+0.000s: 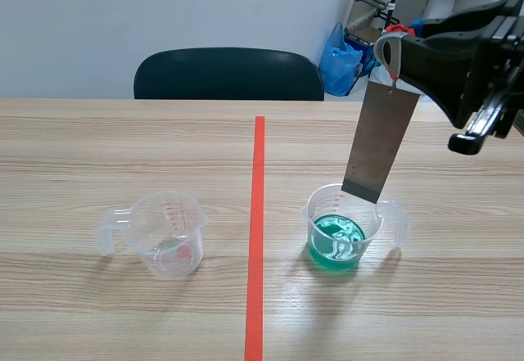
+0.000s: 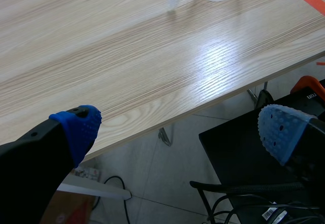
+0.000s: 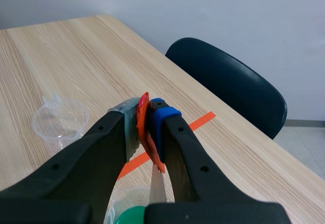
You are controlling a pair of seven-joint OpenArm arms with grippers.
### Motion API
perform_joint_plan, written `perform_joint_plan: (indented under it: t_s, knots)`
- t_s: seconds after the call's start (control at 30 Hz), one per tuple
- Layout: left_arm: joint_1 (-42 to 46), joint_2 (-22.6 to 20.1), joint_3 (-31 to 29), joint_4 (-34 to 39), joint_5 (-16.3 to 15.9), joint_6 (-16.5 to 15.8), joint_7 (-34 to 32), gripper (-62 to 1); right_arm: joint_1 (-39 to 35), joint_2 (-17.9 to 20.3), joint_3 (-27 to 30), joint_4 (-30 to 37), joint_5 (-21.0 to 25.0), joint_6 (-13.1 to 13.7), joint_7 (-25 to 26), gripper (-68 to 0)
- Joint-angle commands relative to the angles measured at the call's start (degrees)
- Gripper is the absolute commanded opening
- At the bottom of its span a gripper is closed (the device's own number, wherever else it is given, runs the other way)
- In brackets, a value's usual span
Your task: Do the redox reaction experiment
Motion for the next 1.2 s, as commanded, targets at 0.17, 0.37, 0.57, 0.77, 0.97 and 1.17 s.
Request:
perform_joint_plan:
  t_s: [0.17,0.37,0.57,0.77,0.97,1.17]
  knots:
    - [0.1,0.0,-0.2,0.7,-0.3,0.3,-0.8,1.4,1.1,0.8,0.5,2.5,3.0,0.4,-1.4,-66.9]
    - [0.1,0.0,-0.2,0.7,-0.3,0.3,-0.8,1.4,2.5,0.8,0.5,2.5,4.7,0.4,-2.6,-66.9]
    - [0.1,0.0,-0.2,0.7,-0.3,0.3,-0.8,1.4,2.5,0.8,0.5,2.5,5.1,0.4,-2.8,-66.9]
    - [0.1,0.0,-0.2,0.7,-0.3,0.3,-0.8,1.4,2.5,0.8,0.5,2.5,5.1,0.4,-2.8,-66.9]
    - [0.1,0.0,-0.2,0.7,-0.3,0.3,-0.8,1.4,2.5,0.8,0.5,2.5,5.1,0.4,-2.8,-66.9]
    - [0.1,0.0,-0.2,0.7,-0.3,0.3,-0.8,1.4,2.5,0.8,0.5,2.5,5.1,0.4,-2.8,-66.9]
